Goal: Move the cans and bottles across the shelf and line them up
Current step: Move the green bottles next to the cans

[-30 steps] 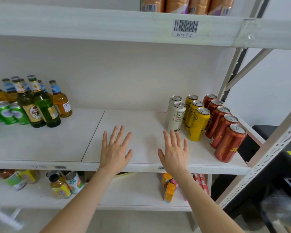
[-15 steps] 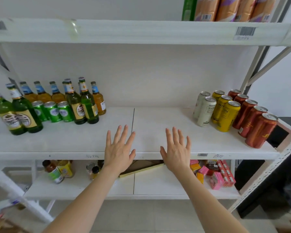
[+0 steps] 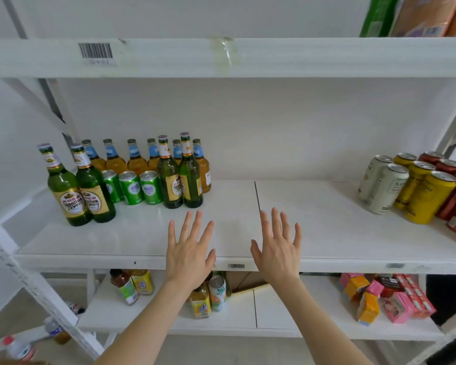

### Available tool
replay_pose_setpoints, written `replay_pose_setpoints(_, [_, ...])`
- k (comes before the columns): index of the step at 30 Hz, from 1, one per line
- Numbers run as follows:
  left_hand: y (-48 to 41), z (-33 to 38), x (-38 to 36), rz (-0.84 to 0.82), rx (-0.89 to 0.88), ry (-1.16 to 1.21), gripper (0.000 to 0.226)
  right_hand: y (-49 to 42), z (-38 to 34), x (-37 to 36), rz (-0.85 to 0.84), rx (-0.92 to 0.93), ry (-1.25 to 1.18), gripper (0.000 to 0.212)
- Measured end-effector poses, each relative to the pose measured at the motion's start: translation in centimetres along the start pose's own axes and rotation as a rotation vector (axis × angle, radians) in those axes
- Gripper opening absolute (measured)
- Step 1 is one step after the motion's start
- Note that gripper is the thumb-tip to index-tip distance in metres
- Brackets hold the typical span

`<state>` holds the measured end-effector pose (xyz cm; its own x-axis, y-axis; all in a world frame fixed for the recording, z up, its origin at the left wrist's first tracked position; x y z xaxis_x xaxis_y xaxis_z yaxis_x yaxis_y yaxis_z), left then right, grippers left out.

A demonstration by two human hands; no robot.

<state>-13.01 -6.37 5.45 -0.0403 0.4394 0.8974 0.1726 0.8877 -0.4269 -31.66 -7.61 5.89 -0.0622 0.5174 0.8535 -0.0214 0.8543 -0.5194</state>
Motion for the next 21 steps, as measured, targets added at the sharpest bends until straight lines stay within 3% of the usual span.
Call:
replay_pose_setpoints(10, [1.8,-15.3,-1.7,-0.014,0.071,-0.016,0.07,-2.3,-14.5,-2.2,-0.067,0.03,0.041,0.074])
replay_pose_setpoints(21, [4.6,-33.7,-1.7,-0.008,0.033,-0.025,0.069,-2.9,-31.6,-3.1,-0.057,-0.016,0.003,0.074])
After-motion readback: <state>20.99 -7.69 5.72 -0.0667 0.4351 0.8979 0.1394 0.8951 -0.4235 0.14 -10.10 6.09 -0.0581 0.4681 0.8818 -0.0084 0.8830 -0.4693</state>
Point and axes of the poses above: each hand's wrist, its own y-axis away from the middle knuckle, its own x-axis out of the back of the hand, z = x × y, the point moved 10 cm from there along -y, towards the middle knuckle, and after that the axes turned 3 degrees about y, right-handed, at the moved point
